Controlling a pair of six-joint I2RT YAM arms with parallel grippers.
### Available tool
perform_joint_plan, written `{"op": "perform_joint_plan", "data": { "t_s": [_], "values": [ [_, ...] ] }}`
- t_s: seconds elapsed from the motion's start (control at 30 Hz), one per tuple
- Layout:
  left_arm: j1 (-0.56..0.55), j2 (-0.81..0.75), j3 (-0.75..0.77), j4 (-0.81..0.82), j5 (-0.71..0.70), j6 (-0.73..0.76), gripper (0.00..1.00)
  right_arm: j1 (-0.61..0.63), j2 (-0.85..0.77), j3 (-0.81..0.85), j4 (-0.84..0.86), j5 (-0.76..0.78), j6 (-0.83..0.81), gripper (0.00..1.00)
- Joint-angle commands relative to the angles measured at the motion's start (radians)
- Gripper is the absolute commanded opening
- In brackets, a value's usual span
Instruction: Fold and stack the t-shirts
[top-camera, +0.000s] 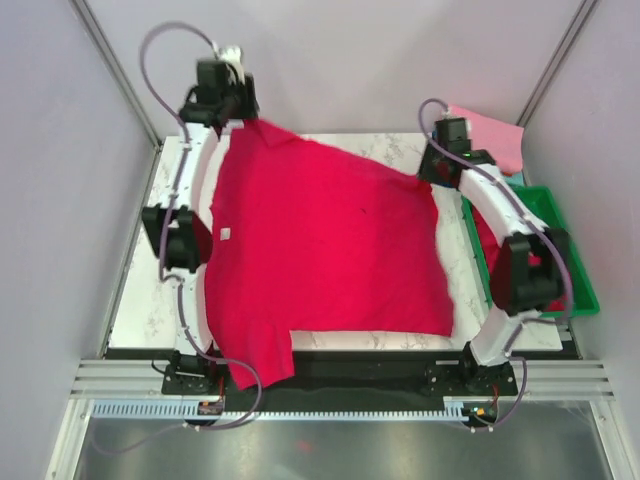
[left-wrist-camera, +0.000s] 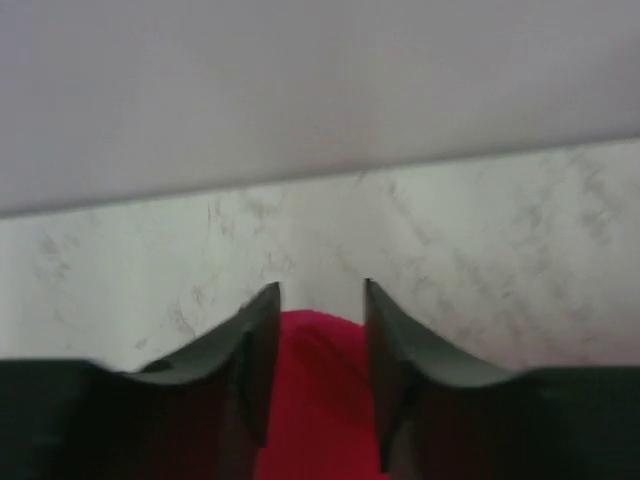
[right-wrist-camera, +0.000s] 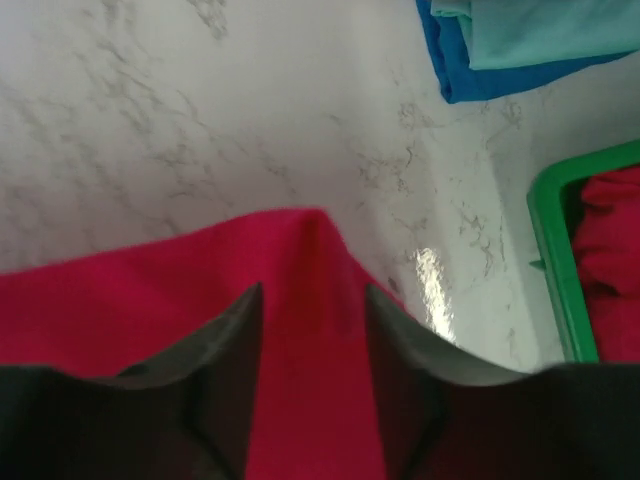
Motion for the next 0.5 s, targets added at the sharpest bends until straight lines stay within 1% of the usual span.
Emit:
{"op": "perform_joint_plan", "data": {
  "t_s": [0.0, 0.03, 0.07, 0.1, 0.13, 0.27, 0.33, 0.4, 0.43, 0.47],
  "values": [
    [0.053, 0.308, 0.211, -0.242, 0.050, -0.066, 0.60, 0.003, 0.159, 0.178, -0.016, 0.031, -0.036, 0.60],
    [0.062, 0.362, 0.251, -0.251, 0.064, -0.100, 0.70, 0.006, 0.184, 0.236, -0.022, 0.023, -0.047, 0.71],
    [0.064, 0.407, 0.287, -0.254, 0.068, -0.105, 0.80, 0.006, 0.202, 0.259, -0.028, 0.019, -0.054, 0.78],
    [0.064, 0.416, 0.284, -0.250, 0.046, -0.105, 0.87, 0.009, 0.215, 0.273, -0.030, 0.020, -0.067, 0.87],
    [0.065, 0.416, 0.267, -0.245, 0.030, -0.108, 0.99, 0.016, 0.215, 0.285, -0.026, 0.029, -0.082, 0.91],
    [0.071, 0.363, 0.188, -0.233, -0.008, -0.099, 1.00, 0.026, 0.192, 0.267, -0.008, 0.010, -0.088, 0.93],
    [0.074, 0.294, 0.137, -0.233, -0.048, -0.111, 1.00, 0.042, 0.164, 0.220, 0.021, -0.017, -0.082, 0.93],
    [0.074, 0.242, 0.036, -0.233, -0.068, -0.120, 0.99, 0.061, 0.137, 0.175, 0.053, -0.041, -0.080, 0.93],
    [0.074, 0.187, -0.039, -0.227, -0.071, -0.135, 0.99, 0.079, 0.132, 0.132, 0.061, -0.046, -0.079, 0.93],
    [0.074, 0.163, -0.076, -0.227, -0.071, -0.145, 0.97, 0.087, 0.126, 0.109, 0.069, -0.056, -0.068, 0.93]
  ]
}}
